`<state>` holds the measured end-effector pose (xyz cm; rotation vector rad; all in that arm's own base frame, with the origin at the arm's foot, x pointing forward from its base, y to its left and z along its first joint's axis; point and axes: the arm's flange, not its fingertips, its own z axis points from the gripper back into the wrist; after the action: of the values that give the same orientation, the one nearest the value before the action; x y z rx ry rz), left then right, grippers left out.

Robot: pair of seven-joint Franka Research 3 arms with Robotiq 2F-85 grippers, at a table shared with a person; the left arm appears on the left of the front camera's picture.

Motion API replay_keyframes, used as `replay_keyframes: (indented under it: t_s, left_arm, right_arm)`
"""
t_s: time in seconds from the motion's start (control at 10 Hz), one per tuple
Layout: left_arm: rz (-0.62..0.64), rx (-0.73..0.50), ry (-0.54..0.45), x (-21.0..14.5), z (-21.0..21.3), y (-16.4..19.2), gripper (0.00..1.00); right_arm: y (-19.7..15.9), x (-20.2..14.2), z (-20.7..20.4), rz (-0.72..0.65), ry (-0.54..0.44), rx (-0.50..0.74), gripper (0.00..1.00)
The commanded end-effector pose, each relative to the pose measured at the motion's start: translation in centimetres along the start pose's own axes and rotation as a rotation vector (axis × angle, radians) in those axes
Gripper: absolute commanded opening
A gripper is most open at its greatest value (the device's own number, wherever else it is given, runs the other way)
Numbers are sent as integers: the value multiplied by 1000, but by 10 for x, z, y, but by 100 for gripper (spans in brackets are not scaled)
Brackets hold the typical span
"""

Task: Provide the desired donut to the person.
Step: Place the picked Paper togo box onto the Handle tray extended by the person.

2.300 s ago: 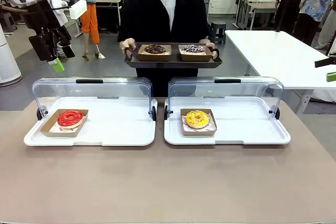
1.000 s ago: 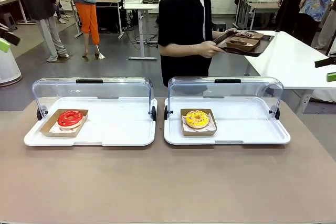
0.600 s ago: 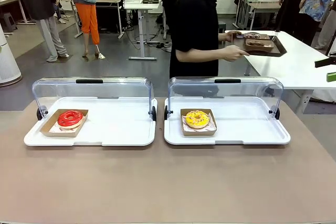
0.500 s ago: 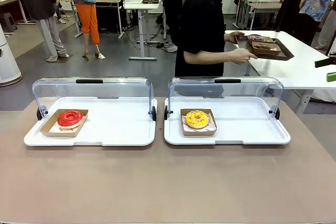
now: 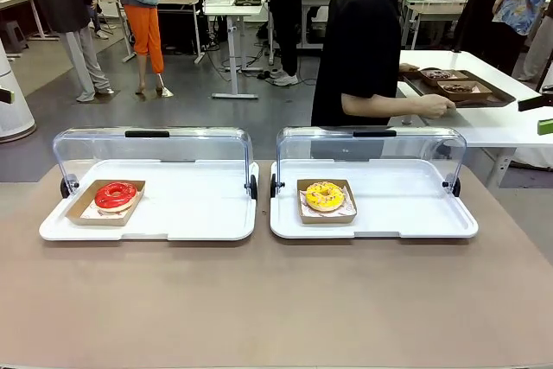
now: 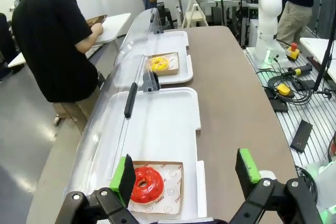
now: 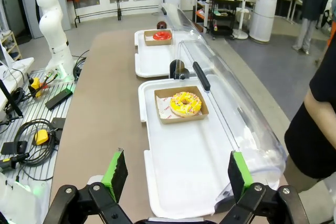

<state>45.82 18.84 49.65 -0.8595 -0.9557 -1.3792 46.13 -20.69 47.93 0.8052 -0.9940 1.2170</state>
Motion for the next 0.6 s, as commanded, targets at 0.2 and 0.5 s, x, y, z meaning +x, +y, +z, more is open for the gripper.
replay_keyframes:
  t_s: [0.2, 0.5]
  left_arm:
    - [63, 59, 78, 2, -7, 7, 100]
    - [77, 87, 96, 2, -7, 9, 100]
  right_arm:
    - [0, 1, 0, 1, -4, 5, 100]
    - [0, 1, 0, 1, -4, 5, 100]
